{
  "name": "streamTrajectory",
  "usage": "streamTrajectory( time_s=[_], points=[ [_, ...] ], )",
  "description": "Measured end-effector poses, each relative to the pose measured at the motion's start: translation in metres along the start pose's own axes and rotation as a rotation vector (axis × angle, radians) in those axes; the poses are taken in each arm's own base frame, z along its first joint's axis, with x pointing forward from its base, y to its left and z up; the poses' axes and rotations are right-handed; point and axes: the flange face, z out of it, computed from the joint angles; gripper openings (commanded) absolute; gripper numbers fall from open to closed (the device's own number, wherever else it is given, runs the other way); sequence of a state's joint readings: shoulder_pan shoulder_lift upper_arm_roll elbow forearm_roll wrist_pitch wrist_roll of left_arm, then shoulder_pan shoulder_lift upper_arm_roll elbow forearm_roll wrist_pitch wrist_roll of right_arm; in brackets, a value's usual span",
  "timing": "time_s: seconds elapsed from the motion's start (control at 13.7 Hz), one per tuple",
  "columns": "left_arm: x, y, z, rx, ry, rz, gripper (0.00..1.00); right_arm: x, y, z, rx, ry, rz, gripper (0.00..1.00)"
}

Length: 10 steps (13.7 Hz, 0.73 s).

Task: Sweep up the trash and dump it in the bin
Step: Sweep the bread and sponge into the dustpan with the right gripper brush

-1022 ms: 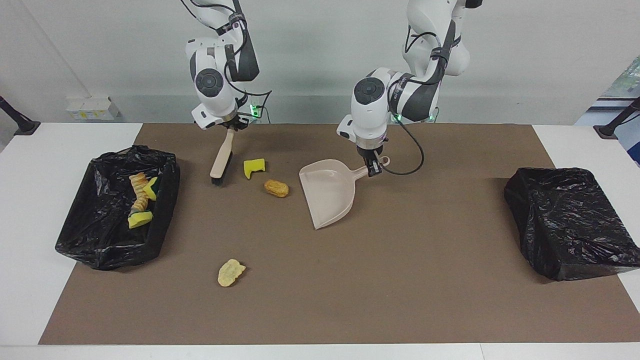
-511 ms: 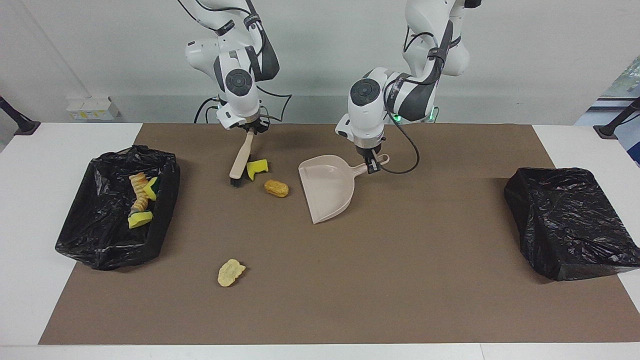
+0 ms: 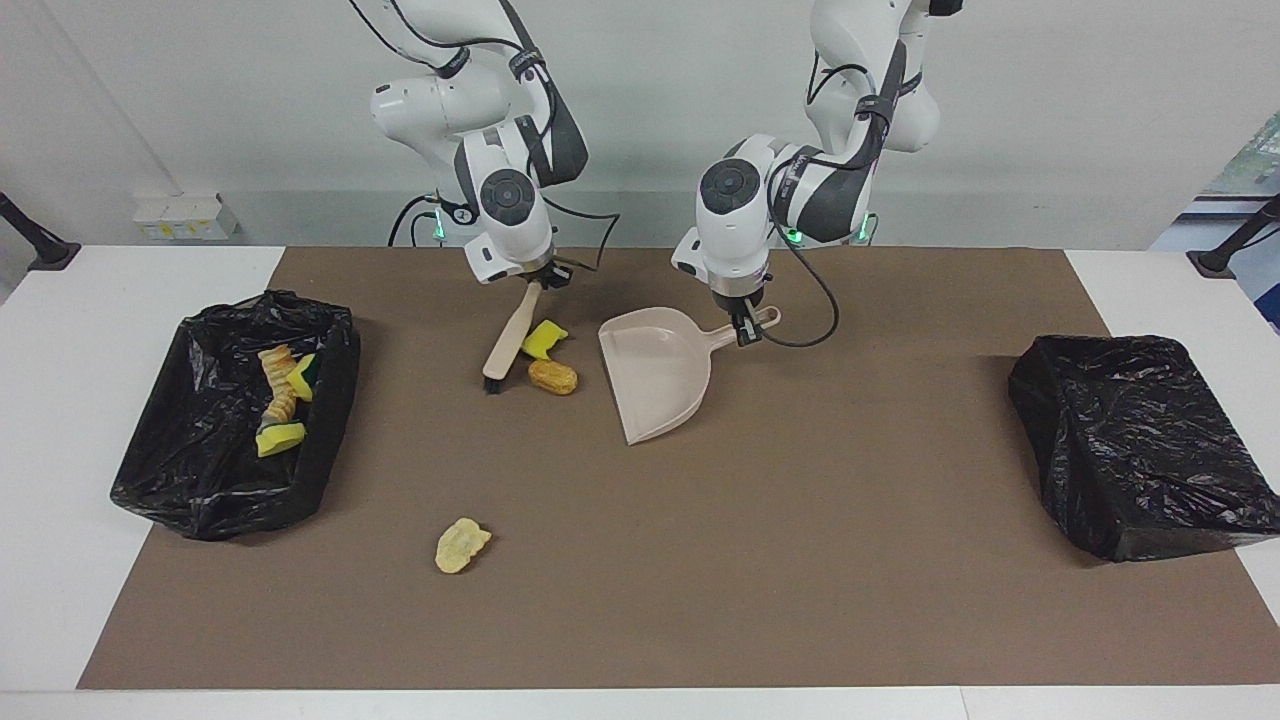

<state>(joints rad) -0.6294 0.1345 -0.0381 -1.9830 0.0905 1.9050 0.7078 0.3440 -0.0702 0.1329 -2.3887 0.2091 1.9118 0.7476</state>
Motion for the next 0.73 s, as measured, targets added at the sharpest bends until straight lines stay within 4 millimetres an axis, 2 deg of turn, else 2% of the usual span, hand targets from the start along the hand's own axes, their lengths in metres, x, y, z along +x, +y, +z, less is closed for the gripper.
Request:
streamTrajectory(
  time_s=[0.22, 0.37, 0.58, 0.73],
  points=[
    [-0.002, 0.002, 0.002, -0.017, -0.02, 0.0, 0.0, 0.0, -0.044, -0.004, 0.058, -0.032, 0.046, 0.0],
    [-0.003, 0.002, 0.002, -0.019, -0.022, 0.0, 0.0, 0.001, -0.065, -0.01, 0.103, -0.061, 0.047, 0.0],
    [-0.004, 0.001, 0.002, -0.016, -0.025, -0.001, 0.0, -0.008, -0.084, -0.015, 0.156, -0.094, -0.012, 0.0],
    [-0.004, 0.0, 0.002, -0.012, -0.025, 0.0, 0.0, -0.014, -0.091, -0.016, 0.188, -0.098, -0.124, 0.0]
  ],
)
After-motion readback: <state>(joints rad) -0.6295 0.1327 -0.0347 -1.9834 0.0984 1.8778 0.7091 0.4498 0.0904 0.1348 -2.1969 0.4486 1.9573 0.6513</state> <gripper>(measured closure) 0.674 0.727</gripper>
